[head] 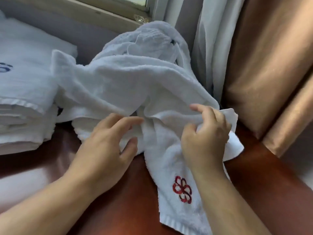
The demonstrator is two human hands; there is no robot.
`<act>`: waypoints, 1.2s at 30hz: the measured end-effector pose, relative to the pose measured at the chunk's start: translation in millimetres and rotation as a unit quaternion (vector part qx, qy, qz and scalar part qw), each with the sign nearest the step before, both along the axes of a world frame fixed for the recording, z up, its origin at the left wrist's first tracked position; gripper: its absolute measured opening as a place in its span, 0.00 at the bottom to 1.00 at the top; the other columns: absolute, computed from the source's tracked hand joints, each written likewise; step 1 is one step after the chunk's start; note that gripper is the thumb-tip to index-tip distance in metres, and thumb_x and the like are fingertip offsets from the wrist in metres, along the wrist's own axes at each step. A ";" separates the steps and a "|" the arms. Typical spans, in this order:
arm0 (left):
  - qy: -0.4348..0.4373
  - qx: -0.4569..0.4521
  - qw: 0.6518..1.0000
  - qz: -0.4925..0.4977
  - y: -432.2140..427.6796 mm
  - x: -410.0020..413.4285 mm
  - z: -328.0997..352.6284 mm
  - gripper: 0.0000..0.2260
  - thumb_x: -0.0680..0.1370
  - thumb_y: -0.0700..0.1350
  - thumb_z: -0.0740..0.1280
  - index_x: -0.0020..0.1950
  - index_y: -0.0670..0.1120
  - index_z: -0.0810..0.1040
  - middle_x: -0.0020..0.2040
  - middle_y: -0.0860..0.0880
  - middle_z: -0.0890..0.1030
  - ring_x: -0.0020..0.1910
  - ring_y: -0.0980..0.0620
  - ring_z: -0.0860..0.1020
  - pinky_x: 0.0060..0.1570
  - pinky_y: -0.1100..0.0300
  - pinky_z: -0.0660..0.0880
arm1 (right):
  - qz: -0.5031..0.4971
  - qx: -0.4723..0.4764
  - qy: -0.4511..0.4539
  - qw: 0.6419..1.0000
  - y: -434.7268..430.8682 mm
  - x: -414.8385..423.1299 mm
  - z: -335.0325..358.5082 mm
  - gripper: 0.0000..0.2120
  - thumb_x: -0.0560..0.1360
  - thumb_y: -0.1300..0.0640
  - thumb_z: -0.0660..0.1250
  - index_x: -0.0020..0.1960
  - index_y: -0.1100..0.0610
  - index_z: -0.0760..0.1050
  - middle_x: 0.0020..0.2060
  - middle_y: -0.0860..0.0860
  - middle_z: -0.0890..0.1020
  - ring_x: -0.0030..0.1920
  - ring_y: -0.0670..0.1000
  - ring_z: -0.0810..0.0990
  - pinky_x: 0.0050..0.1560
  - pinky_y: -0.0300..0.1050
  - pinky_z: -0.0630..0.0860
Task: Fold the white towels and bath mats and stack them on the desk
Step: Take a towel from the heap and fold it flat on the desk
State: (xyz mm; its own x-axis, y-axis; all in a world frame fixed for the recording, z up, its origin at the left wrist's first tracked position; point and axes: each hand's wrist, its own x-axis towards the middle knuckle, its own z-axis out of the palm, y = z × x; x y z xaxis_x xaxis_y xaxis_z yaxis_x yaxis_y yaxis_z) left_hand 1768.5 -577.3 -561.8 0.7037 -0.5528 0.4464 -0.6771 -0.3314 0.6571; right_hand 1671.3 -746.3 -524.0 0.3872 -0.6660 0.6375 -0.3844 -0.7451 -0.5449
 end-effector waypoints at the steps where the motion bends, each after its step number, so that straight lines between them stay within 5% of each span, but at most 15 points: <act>1: 0.005 0.006 1.000 -0.004 -2.1 1.3 -0.5 0.20 0.77 0.55 0.62 0.69 0.66 0.69 0.56 0.68 0.69 0.55 0.64 0.70 0.47 0.68 0.68 | -0.040 0.018 0.034 0.998 -6.6 -0.6 2.0 0.22 0.75 0.59 0.67 0.68 0.49 0.74 0.67 0.51 0.74 0.69 0.56 0.67 0.66 0.53 0.65; 3: 0.024 0.006 1.000 -0.004 -4.4 4.1 -1.2 0.22 0.76 0.55 0.62 0.71 0.67 0.69 0.56 0.68 0.68 0.54 0.64 0.71 0.48 0.63 0.71 | -0.081 0.082 0.151 0.982 -19.7 -4.3 -1.0 0.25 0.78 0.47 0.67 0.73 0.47 0.68 0.68 0.48 0.74 0.71 0.55 0.69 0.69 0.56 0.64; 5: 0.048 -0.007 0.999 -0.011 -5.1 5.1 -1.3 0.22 0.76 0.55 0.62 0.70 0.66 0.70 0.57 0.67 0.70 0.53 0.66 0.72 0.49 0.59 0.72 | -0.038 0.129 0.189 0.973 -26.3 -6.1 -8.5 0.12 0.81 0.46 0.63 0.63 0.45 0.75 0.50 0.43 0.81 0.60 0.54 0.78 0.65 0.57 0.70; 7: 0.066 -0.026 0.997 -0.017 -5.3 5.4 -1.2 0.21 0.76 0.54 0.62 0.69 0.65 0.71 0.56 0.66 0.72 0.52 0.65 0.73 0.51 0.58 0.73 | 0.011 0.119 0.135 0.984 -22.9 -5.4 -12.2 0.06 0.82 0.52 0.63 0.54 0.47 0.79 0.44 0.44 0.80 0.52 0.52 0.78 0.60 0.56 0.74; 11: 0.109 -0.082 0.991 -0.015 -3.5 7.7 -1.5 0.19 0.78 0.54 0.57 0.68 0.62 0.73 0.56 0.62 0.75 0.52 0.65 0.73 0.50 0.64 0.69 | 0.058 -0.014 -0.044 0.997 -10.2 -6.1 -4.1 0.06 0.82 0.56 0.64 0.55 0.52 0.80 0.56 0.45 0.78 0.58 0.44 0.72 0.62 0.37 0.70; 13: 0.125 -0.102 0.987 -0.017 -1.9 9.0 -1.1 0.20 0.79 0.56 0.55 0.70 0.60 0.73 0.58 0.60 0.77 0.56 0.64 0.73 0.53 0.62 0.67 | 0.180 0.060 -0.087 0.978 -0.8 -11.3 -2.2 0.08 0.82 0.49 0.61 0.51 0.48 0.78 0.45 0.38 0.81 0.47 0.39 0.77 0.48 0.34 0.74; 17: 0.139 -0.128 0.982 -0.027 -1.1 10.0 -1.1 0.22 0.82 0.60 0.51 0.72 0.57 0.72 0.59 0.57 0.79 0.58 0.56 0.76 0.55 0.59 0.68 | 0.325 0.210 -0.028 0.922 14.8 -16.2 -4.2 0.13 0.79 0.40 0.62 0.47 0.48 0.79 0.33 0.46 0.77 0.34 0.44 0.74 0.33 0.38 0.72; 21: 0.139 -0.143 0.980 -0.019 -2.5 13.0 -3.0 0.21 0.83 0.59 0.52 0.73 0.56 0.71 0.66 0.57 0.77 0.63 0.62 0.71 0.59 0.62 0.65 | 0.250 0.181 -0.084 0.947 16.7 -10.6 -8.7 0.18 0.73 0.36 0.61 0.58 0.44 0.74 0.44 0.41 0.84 0.45 0.40 0.82 0.43 0.32 0.76; 25: 0.144 -0.130 0.981 -0.025 -3.0 14.5 -3.3 0.25 0.79 0.64 0.49 0.72 0.60 0.69 0.67 0.59 0.76 0.62 0.65 0.69 0.58 0.62 0.65 | 0.109 0.107 -0.220 0.963 -6.6 -3.5 4.5 0.24 0.76 0.40 0.66 0.69 0.42 0.65 0.42 0.51 0.85 0.37 0.49 0.84 0.37 0.40 0.78; 27: 0.146 -0.125 0.981 -0.026 -3.0 14.1 -4.6 0.23 0.81 0.65 0.49 0.72 0.63 0.68 0.63 0.60 0.78 0.59 0.66 0.70 0.55 0.63 0.65 | 0.073 0.159 -0.125 0.977 -21.9 3.2 10.4 0.27 0.77 0.41 0.68 0.73 0.46 0.66 0.50 0.51 0.85 0.45 0.49 0.85 0.42 0.42 0.80; 30: 0.144 -0.133 0.980 -0.029 -1.8 13.7 -5.7 0.25 0.79 0.69 0.47 0.71 0.65 0.68 0.49 0.64 0.79 0.51 0.73 0.73 0.47 0.72 0.67 | 0.069 0.159 -0.007 0.985 -36.9 6.4 -1.0 0.09 0.80 0.46 0.66 0.50 0.52 0.80 0.40 0.46 0.84 0.44 0.50 0.82 0.36 0.31 0.72; 32: 0.141 -0.143 0.979 -0.043 -0.1 14.3 -4.3 0.27 0.77 0.70 0.46 0.71 0.66 0.70 0.50 0.70 0.77 0.55 0.76 0.72 0.50 0.77 0.66 | 0.097 0.148 -0.021 0.984 -36.1 2.9 -5.8 0.11 0.80 0.44 0.66 0.42 0.48 0.78 0.36 0.43 0.82 0.41 0.47 0.80 0.37 0.30 0.71; 36: 0.121 -0.079 0.980 -0.140 2.5 10.0 -0.7 0.32 0.77 0.72 0.41 0.67 0.64 0.77 0.57 0.66 0.79 0.63 0.65 0.73 0.64 0.60 0.69 | 0.312 0.253 0.044 0.915 -25.2 -6.0 -11.7 0.20 0.76 0.33 0.64 0.52 0.49 0.82 0.45 0.50 0.85 0.49 0.50 0.84 0.50 0.47 0.81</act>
State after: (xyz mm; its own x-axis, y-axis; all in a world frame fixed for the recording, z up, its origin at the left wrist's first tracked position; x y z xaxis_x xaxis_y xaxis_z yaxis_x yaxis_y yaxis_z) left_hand 1778.5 -574.8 -562.5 0.6305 -0.6762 0.3811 -0.5455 -0.0368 0.8373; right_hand 1665.2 -771.5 -535.6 0.8279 -0.4985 0.2573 -0.0285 -0.4954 -0.8682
